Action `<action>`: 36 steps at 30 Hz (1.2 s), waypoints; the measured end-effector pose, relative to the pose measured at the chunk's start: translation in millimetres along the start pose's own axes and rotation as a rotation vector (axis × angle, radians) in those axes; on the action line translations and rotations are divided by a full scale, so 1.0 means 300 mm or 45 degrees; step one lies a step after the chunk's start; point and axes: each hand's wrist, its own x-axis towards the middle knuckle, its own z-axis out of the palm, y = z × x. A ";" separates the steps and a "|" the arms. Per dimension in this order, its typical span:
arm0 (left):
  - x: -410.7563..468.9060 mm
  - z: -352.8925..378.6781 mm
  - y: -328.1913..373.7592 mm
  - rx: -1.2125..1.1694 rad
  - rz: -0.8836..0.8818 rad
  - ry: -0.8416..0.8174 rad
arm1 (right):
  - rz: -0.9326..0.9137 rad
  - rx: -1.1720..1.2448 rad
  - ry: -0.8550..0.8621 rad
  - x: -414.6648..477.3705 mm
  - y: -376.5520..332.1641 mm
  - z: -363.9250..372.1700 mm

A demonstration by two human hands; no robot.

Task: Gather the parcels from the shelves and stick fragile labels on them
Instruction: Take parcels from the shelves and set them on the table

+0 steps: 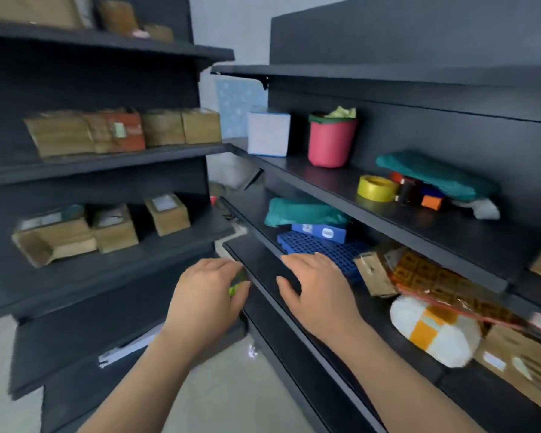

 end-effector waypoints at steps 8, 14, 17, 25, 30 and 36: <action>0.203 -0.046 -0.377 0.214 -0.363 0.077 | -0.286 0.219 -0.123 0.462 -0.111 0.325; 0.297 -0.110 -0.690 0.356 -0.564 0.107 | -0.431 0.325 -0.166 0.734 -0.285 0.532; 0.374 -0.148 -0.855 0.371 -0.605 0.157 | -0.462 0.339 -0.207 0.883 -0.385 0.635; 0.627 -0.296 -1.339 0.422 -0.590 0.163 | -0.454 0.315 -0.214 1.333 -0.680 0.872; 0.806 -0.346 -1.607 0.475 -0.589 0.100 | -0.422 0.261 -0.161 1.584 -0.821 0.990; 0.971 -0.332 -1.854 0.324 -0.680 0.053 | -0.438 0.074 -0.230 1.832 -0.921 1.138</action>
